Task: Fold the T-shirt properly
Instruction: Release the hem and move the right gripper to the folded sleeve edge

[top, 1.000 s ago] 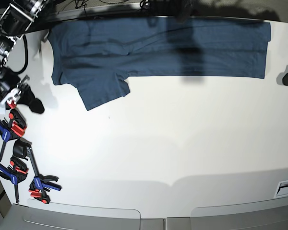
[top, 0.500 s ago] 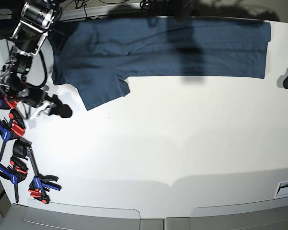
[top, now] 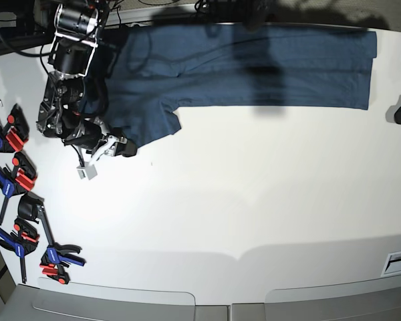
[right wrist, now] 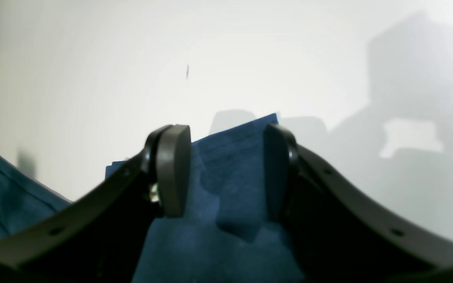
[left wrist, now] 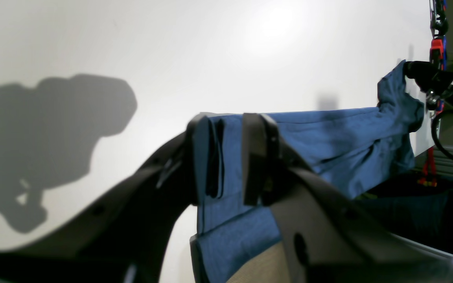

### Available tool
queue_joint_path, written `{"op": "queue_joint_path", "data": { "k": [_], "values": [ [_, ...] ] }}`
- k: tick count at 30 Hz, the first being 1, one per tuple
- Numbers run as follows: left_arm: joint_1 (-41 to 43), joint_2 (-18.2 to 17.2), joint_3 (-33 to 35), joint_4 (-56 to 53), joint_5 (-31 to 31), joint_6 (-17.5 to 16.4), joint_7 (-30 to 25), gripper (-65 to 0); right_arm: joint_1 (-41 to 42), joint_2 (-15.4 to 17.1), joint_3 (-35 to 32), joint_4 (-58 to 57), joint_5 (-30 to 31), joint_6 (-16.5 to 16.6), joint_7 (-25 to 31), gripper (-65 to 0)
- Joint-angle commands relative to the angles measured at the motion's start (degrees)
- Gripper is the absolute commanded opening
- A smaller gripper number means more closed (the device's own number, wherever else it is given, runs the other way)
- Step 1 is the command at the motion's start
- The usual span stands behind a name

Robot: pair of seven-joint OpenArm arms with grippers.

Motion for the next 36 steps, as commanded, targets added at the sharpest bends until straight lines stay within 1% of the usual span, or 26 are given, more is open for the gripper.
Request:
{"op": "queue_joint_path", "data": {
  "k": [1, 4, 7, 13, 17, 19, 23, 27, 30, 36],
  "values": [
    [-0.8, -2.0, -0.7, 0.7, -1.4, -0.5, -0.5, -51.5, 1.2, 0.8, 0.2, 0.9, 0.2, 0.3, 0.3, -36.4],
    [-0.8, -2.0, -0.7, 0.7, -1.4, -0.5, -0.5, -51.5, 1.2, 0.8, 0.2, 0.9, 0.2, 0.3, -1.0, -36.4],
    [-0.8, -2.0, -0.7, 0.7, -1.4, -0.5, -0.5, -51.5, 1.2, 0.8, 0.2, 0.9, 0.2, 0.3, -0.5, -36.4],
    [-0.7, -2.0, -0.7, 0.7, -1.4, -0.5, -0.5, -51.5, 1.2, 0.8, 0.2, 0.9, 0.2, 0.3, 5.7, -36.4],
    [-0.7, -2.0, -0.7, 0.7, -1.4, -0.5, -0.5, -51.5, 1.2, 0.8, 0.3, 0.9, -0.1, 0.3, 6.1, -36.4],
    [-0.7, -2.0, -0.7, 0.7, -1.4, -0.5, -0.5, -51.5, 1.2, 0.8, 0.7, 0.9, -2.2, 0.3, 6.6, -36.4],
    [-0.7, -2.0, -0.7, 0.7, -1.4, -0.5, -0.5, -51.5, 1.2, 0.8, 3.4, 0.9, -8.7, 0.0, 8.8, -36.4],
    [-0.7, -2.0, -0.7, 0.7, -1.4, -0.5, -0.5, -51.5, 1.2, 0.8, 6.8, 0.9, -9.8, -0.3, 7.4, -36.4],
    [-0.8, -2.0, -0.7, 0.7, -1.4, -0.5, -0.5, -51.5, 1.0, 0.8, 7.5, 0.9, -9.5, -0.3, 5.4, -36.4],
    [-0.7, -1.8, -0.7, 0.7, -1.4, -0.5, -0.5, -51.5, -0.1, -0.2, 7.5, 0.8, -1.5, 0.3, 0.4, -36.4]
  ]
}}
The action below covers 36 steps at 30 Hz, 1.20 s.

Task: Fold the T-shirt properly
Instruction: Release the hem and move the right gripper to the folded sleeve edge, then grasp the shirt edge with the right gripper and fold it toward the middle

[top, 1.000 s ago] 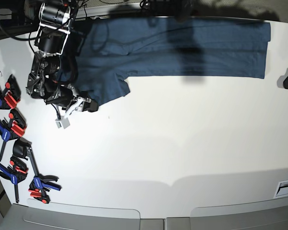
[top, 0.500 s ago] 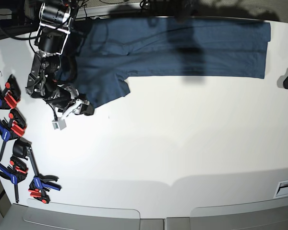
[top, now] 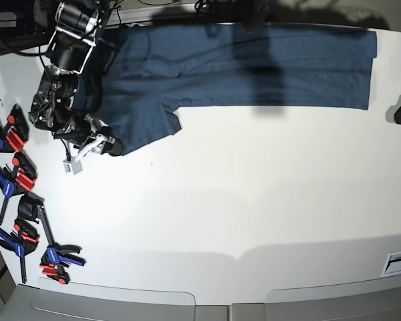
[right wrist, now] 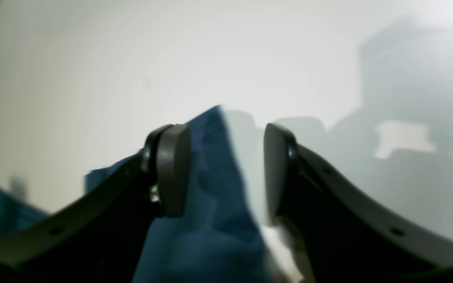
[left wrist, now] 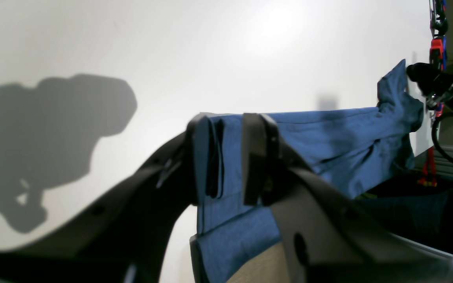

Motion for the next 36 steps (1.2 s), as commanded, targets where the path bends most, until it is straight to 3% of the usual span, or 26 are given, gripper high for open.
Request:
{"op": "queue_joint_path", "data": {
  "k": [1, 10, 19, 28, 36],
  "values": [
    [-0.8, -1.8, -0.7, 0.7, -1.4, -0.5, -0.5, -51.5, 0.7, 0.3, -0.2, 0.8, 1.7, 0.3, -0.6, -36.4],
    [-0.8, -1.7, -0.7, 0.7, -1.4, -0.5, -0.5, -51.5, -0.2, -1.9, -0.2, 0.8, 2.8, 0.3, -1.2, -38.0],
    [-0.8, -1.7, -0.7, 0.7, -1.4, -0.5, -0.5, -51.5, -0.1, -1.9, -0.2, 0.8, 2.8, 0.3, -1.2, -64.6],
    [-0.8, -1.8, -0.7, 0.7, -1.4, -0.5, -0.5, -51.5, -0.1, -1.4, -0.2, 0.9, 3.1, 0.3, -1.6, -65.0],
    [-0.8, -1.8, -0.7, 0.7, -1.4, -0.5, -0.5, -51.6, -0.2, -0.4, -0.2, 0.9, 19.0, 0.3, -11.8, -65.0]
  ]
}}
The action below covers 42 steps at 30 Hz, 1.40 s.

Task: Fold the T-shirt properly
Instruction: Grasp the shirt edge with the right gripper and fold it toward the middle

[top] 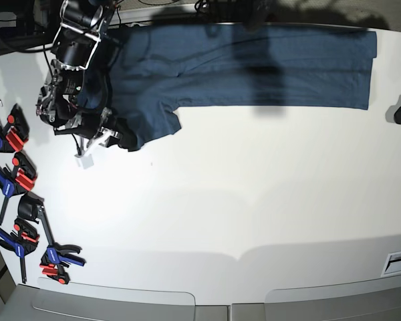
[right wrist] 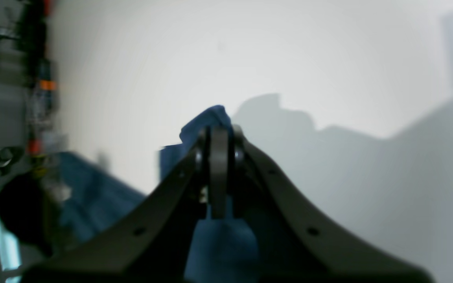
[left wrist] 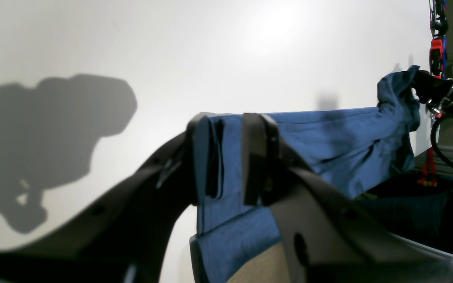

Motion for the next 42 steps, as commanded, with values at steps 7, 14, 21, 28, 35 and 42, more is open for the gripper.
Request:
{"op": "queue_joint_path", "data": {
  "k": [7, 14, 21, 28, 35, 42],
  "values": [
    [-0.8, -1.8, -0.7, 0.7, -1.4, -0.5, -0.5, -51.5, 1.2, 0.8, 0.1, 0.9, 17.5, 0.5, -6.1, -65.0],
    [-0.7, -1.8, -0.7, 0.7, -1.4, -0.5, -0.5, -51.6, 0.4, 0.6, 0.1, 1.0, 28.7, 0.5, -6.1, -65.0],
    [-0.8, -1.8, -0.7, 0.7, -1.4, -0.5, -0.5, -51.6, -4.8, 0.3, 0.1, 5.3, 28.7, 0.5, -6.1, -65.0],
    [-0.8, -1.8, -0.7, 0.7, -1.4, -0.5, -0.5, -51.6, -13.7, 0.3, 0.1, 17.6, 32.5, 0.5, -6.1, -65.0],
    [-0.8, -1.8, -0.7, 0.7, -1.4, -0.5, -0.5, -51.6, -21.0, 0.2, 0.1, 27.6, 33.3, 0.5, -6.1, -65.0],
    [-0.8, -1.8, -0.7, 0.7, -1.4, -0.5, -0.5, -51.5, -27.6, 0.2, 0.1, 31.4, 33.3, 0.5, -6.1, -65.0]
  ]
}}
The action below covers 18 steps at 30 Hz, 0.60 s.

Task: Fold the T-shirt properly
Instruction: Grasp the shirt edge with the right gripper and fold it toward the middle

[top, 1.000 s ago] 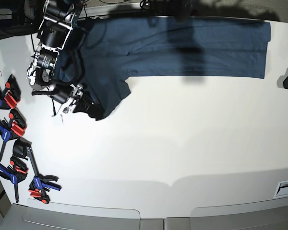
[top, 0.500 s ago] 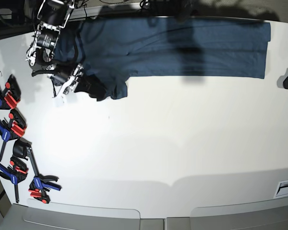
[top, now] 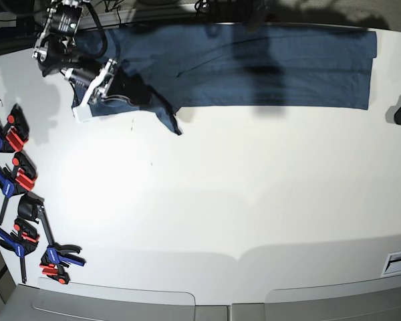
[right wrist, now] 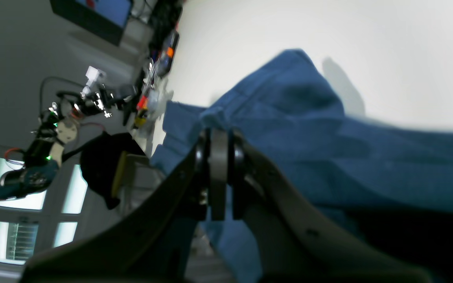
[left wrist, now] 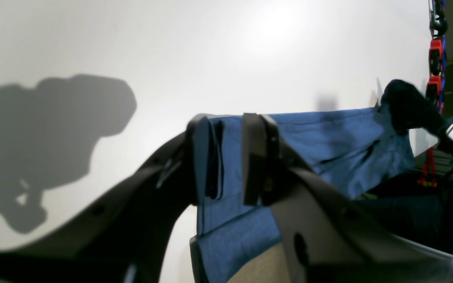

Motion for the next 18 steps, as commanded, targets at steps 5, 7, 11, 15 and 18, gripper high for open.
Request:
{"op": "queue_joint_path", "data": {
  "k": [5, 7, 11, 15, 18],
  "values": [
    [-0.6, -1.8, -0.7, 0.7, -1.4, -0.5, -0.9, -51.6, -3.4, 0.7, 0.2, 1.3, 1.8, 0.3, 0.7, -65.0],
    [-0.6, -1.8, -0.7, 0.7, -1.4, -0.5, -1.2, -51.6, -4.5, 0.6, 0.2, 1.3, 1.8, 0.3, 0.7, -65.0],
    [-0.6, -1.8, -0.7, 0.7, -1.4, -0.5, -1.4, -51.6, -6.3, 0.6, 0.2, 1.3, 1.8, 0.3, 0.7, -65.0],
    [-0.6, -1.8, -0.7, 0.7, -1.4, -0.5, -1.4, -51.6, -8.1, 0.7, 0.1, 1.3, 1.8, 0.3, 0.7, -65.0],
    [-0.6, -1.8, -0.7, 0.7, -1.4, -0.5, -1.4, -51.6, -9.1, 0.7, 0.1, 1.3, 1.8, 0.3, 0.7, -65.0]
  ]
}}
